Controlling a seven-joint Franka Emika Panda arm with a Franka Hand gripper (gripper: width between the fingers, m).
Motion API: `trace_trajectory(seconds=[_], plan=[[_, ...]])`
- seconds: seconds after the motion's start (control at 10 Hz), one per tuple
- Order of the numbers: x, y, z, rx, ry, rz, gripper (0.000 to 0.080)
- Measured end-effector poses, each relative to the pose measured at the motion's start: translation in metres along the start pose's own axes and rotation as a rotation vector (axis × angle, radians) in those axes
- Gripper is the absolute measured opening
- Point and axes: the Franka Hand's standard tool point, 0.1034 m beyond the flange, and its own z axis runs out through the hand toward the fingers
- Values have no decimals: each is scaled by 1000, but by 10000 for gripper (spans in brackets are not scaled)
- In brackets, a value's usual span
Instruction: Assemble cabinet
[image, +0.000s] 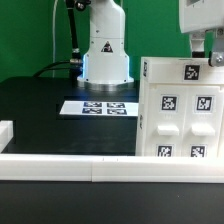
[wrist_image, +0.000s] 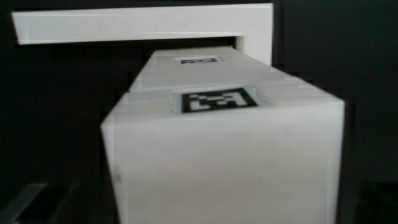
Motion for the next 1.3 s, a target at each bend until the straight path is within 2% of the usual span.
trace_trajectory(seconds=[0.4, 0.5, 0.7, 1.1, 1.2, 1.3], plan=[[-6, -8, -23, 35, -56, 11, 797], [-7, -10, -25, 42, -69, 9, 797], [-8, -9, -22, 40, -67, -28, 797], [-10, -8, -18, 28, -25, -484, 797], [-11, -8, -18, 32, -22, -628, 797], [-10, -11, -19, 53, -18, -741, 797]])
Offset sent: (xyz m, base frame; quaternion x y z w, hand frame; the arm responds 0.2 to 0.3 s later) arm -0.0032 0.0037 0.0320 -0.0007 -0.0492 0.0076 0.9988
